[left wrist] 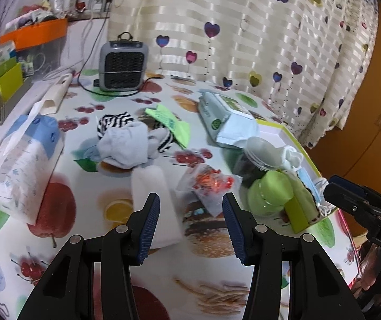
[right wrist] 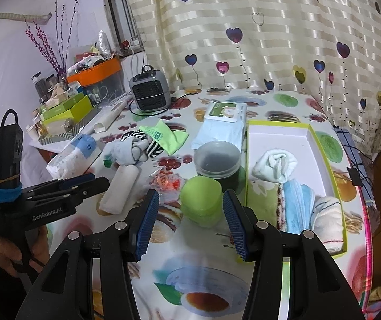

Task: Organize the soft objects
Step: 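Grasp the white folded towel with left tool while right tool grasps the snack bag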

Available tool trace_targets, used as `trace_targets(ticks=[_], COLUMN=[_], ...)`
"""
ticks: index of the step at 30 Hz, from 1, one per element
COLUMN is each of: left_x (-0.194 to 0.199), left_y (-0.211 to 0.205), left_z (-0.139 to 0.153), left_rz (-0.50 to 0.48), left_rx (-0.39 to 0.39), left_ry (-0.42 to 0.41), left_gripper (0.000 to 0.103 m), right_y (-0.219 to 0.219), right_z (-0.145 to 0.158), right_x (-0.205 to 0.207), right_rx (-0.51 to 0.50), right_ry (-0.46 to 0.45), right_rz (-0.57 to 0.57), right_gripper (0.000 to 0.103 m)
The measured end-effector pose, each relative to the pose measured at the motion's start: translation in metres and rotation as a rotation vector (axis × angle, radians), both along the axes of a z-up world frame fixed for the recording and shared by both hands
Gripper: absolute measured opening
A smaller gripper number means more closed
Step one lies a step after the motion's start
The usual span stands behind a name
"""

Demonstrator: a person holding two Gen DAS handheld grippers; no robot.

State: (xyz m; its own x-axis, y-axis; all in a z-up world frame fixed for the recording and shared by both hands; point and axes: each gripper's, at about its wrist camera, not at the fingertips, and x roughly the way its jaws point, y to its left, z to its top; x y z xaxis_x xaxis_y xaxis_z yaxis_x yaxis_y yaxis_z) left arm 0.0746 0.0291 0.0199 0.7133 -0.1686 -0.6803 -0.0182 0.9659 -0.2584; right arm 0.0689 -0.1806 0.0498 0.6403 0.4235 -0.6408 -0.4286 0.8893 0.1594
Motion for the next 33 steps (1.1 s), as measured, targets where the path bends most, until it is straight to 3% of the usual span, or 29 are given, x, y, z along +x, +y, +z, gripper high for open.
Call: trace_targets(ticks=[25,33], left_x=[0.032,0.044], left_y=[0.019,0.023], left_z=[-0.044,-0.056], left_rz=[0.048,0.054], left_rx=[0.009,0.018], left_ry=[0.115,0.144], left_gripper=[0.048,0.048], right_y=[0.054,0.083], right_z=[-0.010,-0.019], right_x=[0.028,0.048], right_rx=[-0.069,-0.148], right_ry=[0.013,0.036], right_rz=[0.106,0.173], right_gripper=[0.051,0.051])
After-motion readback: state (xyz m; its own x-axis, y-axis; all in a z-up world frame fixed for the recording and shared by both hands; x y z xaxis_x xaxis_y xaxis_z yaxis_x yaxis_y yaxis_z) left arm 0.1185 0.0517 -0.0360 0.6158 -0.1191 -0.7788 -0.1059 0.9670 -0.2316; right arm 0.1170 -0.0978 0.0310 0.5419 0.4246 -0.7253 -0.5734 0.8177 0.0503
